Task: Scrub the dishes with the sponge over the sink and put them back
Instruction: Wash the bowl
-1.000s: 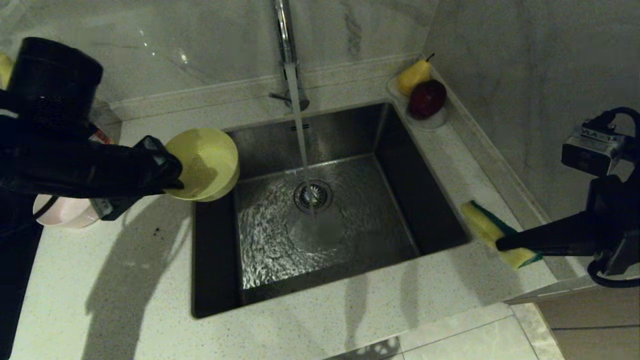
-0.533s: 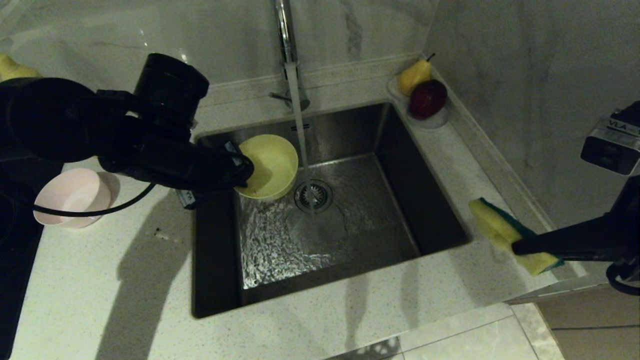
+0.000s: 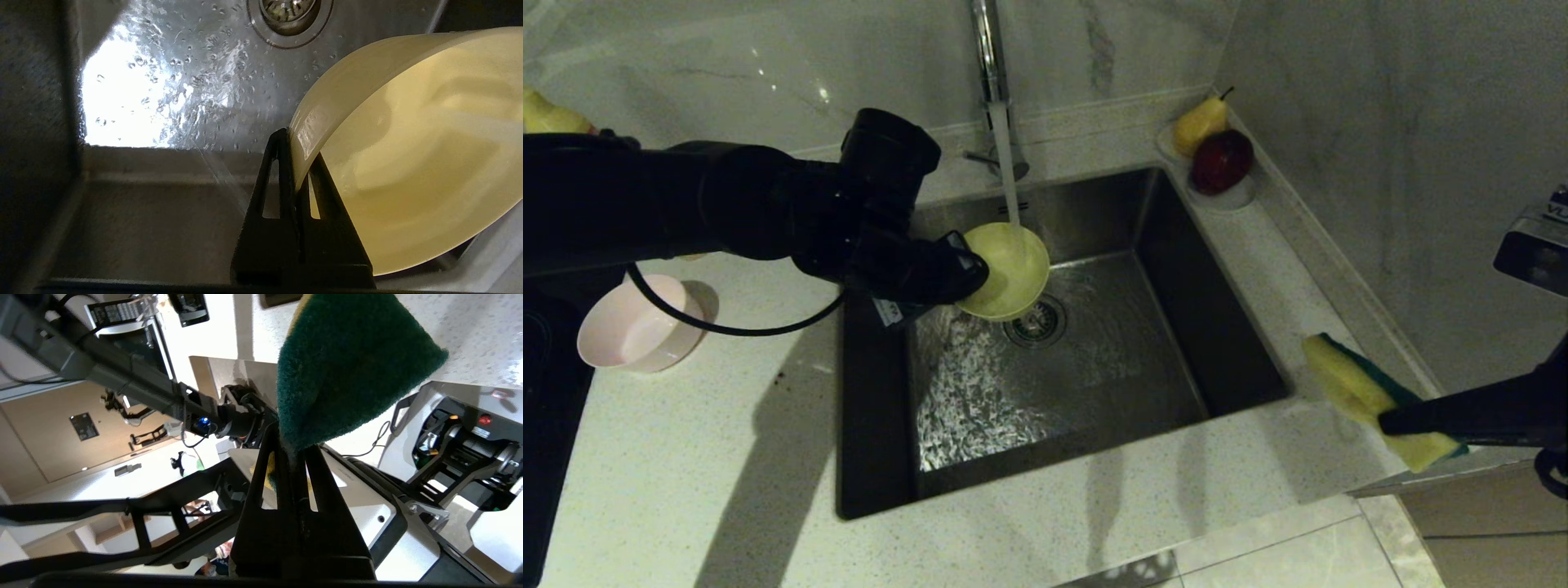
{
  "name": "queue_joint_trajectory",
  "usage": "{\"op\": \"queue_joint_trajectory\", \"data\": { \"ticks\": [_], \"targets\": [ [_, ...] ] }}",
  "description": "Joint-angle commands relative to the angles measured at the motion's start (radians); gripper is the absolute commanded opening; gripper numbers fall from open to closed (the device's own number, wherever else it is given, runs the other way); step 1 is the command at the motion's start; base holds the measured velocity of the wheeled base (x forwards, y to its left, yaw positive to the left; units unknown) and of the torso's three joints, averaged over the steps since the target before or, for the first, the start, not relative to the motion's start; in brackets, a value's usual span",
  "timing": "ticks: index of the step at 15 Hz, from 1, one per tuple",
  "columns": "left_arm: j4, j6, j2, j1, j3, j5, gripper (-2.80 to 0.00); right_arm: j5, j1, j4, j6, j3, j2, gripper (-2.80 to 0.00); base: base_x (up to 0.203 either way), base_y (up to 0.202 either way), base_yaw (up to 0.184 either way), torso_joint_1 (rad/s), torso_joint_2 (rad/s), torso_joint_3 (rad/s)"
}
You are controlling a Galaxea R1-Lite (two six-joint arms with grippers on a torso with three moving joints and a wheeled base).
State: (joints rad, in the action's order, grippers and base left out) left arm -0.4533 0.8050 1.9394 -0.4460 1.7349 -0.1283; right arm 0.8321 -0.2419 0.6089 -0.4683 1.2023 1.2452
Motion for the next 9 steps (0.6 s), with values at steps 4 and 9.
{"op": "queue_joint_trajectory", "data": {
  "ticks": [4, 9],
  "targets": [
    [-0.005, 0.016, 0.043, -0.021, 0.038, -0.007, -2.8, 0.008, 0.0, 0.002, -0.003, -0.001, -0.012, -2.8, 0.0, 0.0, 0.0, 0.0, 0.0, 0.0],
    [-0.015, 0.022, 0.033, -0.025, 0.037, -0.008, -2.8, 0.015, 0.0, 0.002, -0.003, -0.003, -0.01, -2.8, 0.0, 0.0, 0.0, 0.0, 0.0, 0.0]
  ]
}}
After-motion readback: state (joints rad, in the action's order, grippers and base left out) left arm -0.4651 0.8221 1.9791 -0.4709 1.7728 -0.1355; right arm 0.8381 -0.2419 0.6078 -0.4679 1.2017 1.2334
